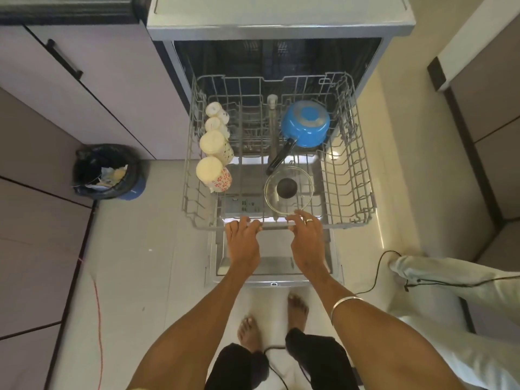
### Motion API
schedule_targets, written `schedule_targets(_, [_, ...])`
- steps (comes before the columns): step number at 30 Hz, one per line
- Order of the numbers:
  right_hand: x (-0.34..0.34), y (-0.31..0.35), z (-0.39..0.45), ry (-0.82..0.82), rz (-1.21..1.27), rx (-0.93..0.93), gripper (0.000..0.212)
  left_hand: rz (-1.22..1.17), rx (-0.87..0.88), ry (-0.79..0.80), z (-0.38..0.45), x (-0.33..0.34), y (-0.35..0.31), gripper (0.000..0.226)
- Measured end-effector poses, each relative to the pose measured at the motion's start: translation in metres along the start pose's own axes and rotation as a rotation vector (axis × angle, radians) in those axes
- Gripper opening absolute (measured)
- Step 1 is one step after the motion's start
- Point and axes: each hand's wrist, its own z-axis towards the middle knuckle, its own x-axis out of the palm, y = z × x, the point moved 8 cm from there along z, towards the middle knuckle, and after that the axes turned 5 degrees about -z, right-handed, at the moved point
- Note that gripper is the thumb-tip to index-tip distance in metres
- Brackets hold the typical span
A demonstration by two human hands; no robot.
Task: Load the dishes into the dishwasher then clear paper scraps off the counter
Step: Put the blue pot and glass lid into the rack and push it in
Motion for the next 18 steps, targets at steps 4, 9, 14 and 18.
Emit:
schedule_targets(4, [0.002, -0.002, 0.007, -0.026, -0.049, -0.004, 0.036, 0.031, 0.022, -0.006, 0.008, -0.001, -0.002, 0.041])
schedule_targets(9, [0.004, -0.001, 0.029, -0.033, -0.082, -0.082, 0.028, 0.070, 0.030, 0.005, 0.030, -0.003, -0.004, 0.048])
schedule_targets(14, [0.011, -0.004, 0.057, -0.119, -0.050, -0.112, 0.024, 0.056, 0.050, -0.076, 0.056, -0.006, -0.008, 0.047])
schedule_targets(18, [0.012, -0.006, 0.090, -0.180, 0.042, -0.103, 0.021, 0.015, 0.107, -0.149, 0.087, -0.011, -0.013, 0.032])
